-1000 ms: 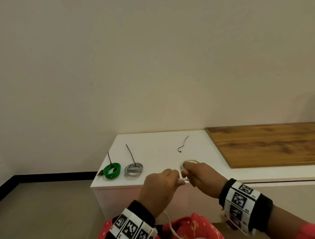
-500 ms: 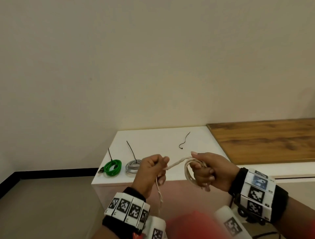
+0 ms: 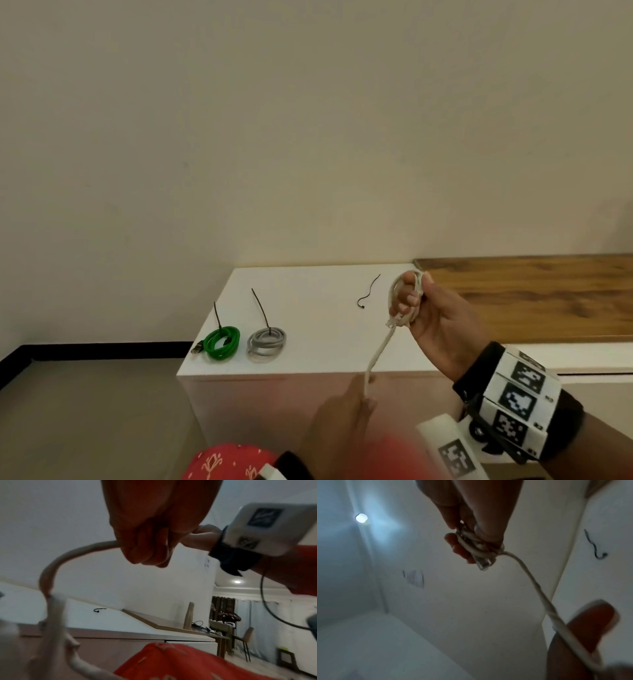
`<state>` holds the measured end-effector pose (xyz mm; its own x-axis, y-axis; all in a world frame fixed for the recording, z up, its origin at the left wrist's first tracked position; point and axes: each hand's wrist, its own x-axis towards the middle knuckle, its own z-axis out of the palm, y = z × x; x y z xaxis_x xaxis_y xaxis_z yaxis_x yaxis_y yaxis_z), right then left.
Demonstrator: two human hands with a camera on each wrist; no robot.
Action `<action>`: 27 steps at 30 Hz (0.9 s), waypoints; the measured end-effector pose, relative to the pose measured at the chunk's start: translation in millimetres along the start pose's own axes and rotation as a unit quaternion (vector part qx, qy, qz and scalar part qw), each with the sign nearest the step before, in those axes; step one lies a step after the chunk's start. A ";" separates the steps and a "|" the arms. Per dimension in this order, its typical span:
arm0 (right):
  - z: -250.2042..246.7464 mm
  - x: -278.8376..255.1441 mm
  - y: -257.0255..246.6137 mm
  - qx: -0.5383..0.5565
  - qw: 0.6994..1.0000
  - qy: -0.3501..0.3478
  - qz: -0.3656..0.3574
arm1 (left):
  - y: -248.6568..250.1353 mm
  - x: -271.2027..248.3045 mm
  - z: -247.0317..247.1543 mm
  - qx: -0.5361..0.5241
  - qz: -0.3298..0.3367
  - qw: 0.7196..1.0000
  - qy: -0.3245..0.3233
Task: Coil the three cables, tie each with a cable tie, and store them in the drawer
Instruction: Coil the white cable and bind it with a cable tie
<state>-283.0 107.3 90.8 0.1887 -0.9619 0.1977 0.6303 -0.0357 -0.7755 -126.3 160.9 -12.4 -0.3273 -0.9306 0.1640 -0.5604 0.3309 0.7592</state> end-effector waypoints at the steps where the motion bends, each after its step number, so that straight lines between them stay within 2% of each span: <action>1: -2.9 0.4 2.2 -0.048 0.999 0.006 -0.024 | 2.7 -1.8 3.5 0.041 -0.012 0.999 -0.019; 3: -12.5 0.3 9.6 -0.152 0.987 0.008 -0.052 | 12.8 -5.9 7.0 0.083 -0.029 0.995 -0.054; 5: -20.0 -2.9 19.2 -0.293 0.952 -0.022 -0.089 | 21.3 -7.8 3.8 0.119 -0.022 0.990 -0.075; 6: -23.4 -4.8 23.9 -0.382 0.916 -0.048 -0.111 | 25.1 -7.5 0.7 0.142 -0.013 0.987 -0.078; 9: -29.6 -10.3 32.5 -0.604 0.776 -0.114 -0.140 | 32.0 -7.8 -8.0 0.198 0.015 0.977 -0.083; 10: -30.8 -11.2 33.9 -0.635 0.750 -0.125 -0.136 | 31.6 -8.1 -10.9 0.215 0.039 0.972 -0.084; 11: -30.9 -11.0 34.0 -0.651 0.736 -0.130 -0.131 | 28.4 -8.5 -13.0 0.228 0.070 0.968 -0.076; 12: -30.8 -10.3 34.3 -0.669 0.720 -0.136 -0.124 | 24.4 -9.5 -16.0 0.226 0.103 0.967 -0.058; 14: -28.6 -9.9 36.4 -0.723 0.666 -0.155 -0.100 | 15.4 -8.8 -24.1 0.221 0.182 0.958 -0.003; 16: -30.8 -10.5 40.7 -0.758 0.621 -0.189 -0.067 | 11.3 -5.3 -33.9 0.237 0.225 0.944 0.038; 17: -32.1 -12.0 43.0 -0.758 0.616 -0.209 -0.052 | 9.8 -2.8 -37.8 0.239 0.234 0.941 0.053; 18: -33.7 -13.7 44.5 -0.747 0.624 -0.226 -0.031 | 8.9 0.3 -41.8 0.244 0.241 0.937 0.070; 19: -35.1 -14.5 44.5 -0.727 0.646 -0.232 -0.006 | 7.3 3.7 -45.2 0.249 0.240 0.934 0.088; 23: -32.2 -14.3 42.4 -0.582 0.769 -0.240 0.109 | 1.5 14.6 -55.1 0.182 0.201 0.950 0.157; 25: -27.5 -14.7 42.6 -0.502 0.811 -0.261 0.147 | -3.8 19.9 -55.7 0.125 0.176 0.959 0.181; 27: -24.5 -14.7 41.6 -0.438 0.847 -0.251 0.167 | -5.5 24.4 -56.6 0.052 0.148 0.968 0.194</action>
<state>-278.0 113.3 40.9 0.6808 -0.7299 -0.0603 -0.2793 -0.1826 -0.9427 -88.1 127.5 23.1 -0.1863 -0.7739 0.6052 -0.5663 0.5880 0.5776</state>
